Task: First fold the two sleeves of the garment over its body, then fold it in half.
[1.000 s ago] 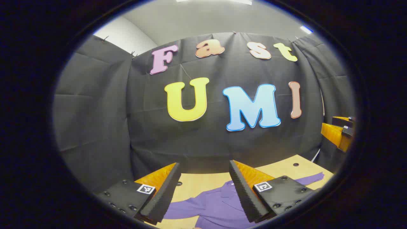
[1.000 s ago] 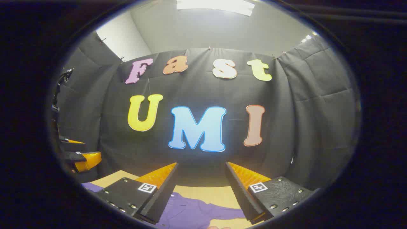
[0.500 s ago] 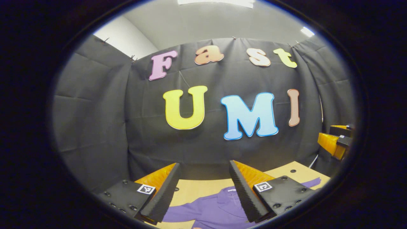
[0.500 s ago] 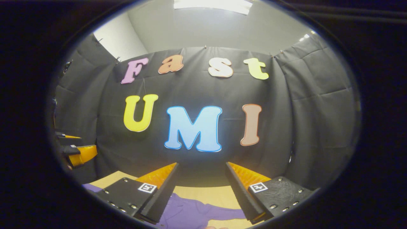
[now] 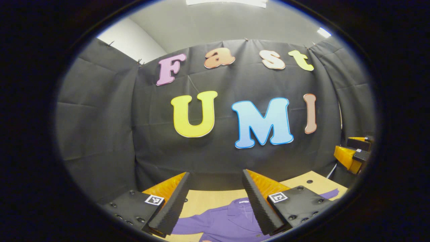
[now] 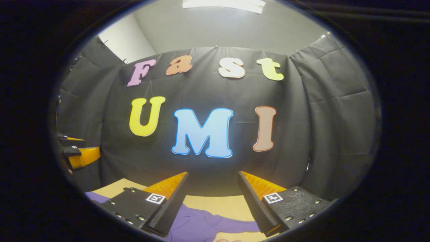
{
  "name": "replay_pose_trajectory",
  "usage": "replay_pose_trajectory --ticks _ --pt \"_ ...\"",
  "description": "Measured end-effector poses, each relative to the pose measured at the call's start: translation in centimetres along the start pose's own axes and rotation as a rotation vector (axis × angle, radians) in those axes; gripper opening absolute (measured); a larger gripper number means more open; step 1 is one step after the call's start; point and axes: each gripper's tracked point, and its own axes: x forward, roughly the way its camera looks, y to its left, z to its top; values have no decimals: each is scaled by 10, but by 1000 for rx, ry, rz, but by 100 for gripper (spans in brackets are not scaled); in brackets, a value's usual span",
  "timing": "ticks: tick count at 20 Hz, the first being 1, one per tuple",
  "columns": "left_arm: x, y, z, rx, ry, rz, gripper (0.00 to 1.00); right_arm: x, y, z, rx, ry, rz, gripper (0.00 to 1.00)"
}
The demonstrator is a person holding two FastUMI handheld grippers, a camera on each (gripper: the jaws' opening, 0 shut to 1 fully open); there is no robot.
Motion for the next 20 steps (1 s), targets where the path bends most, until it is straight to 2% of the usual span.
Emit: replay_pose_trajectory --ticks 13,20 --pt "-2 2 -6 2 31 51 99 10 -158 -157 37 268 -252 91" --pt "-6 10 -15 0 69 107 99 7 -212 -266 78 468 -322 91"
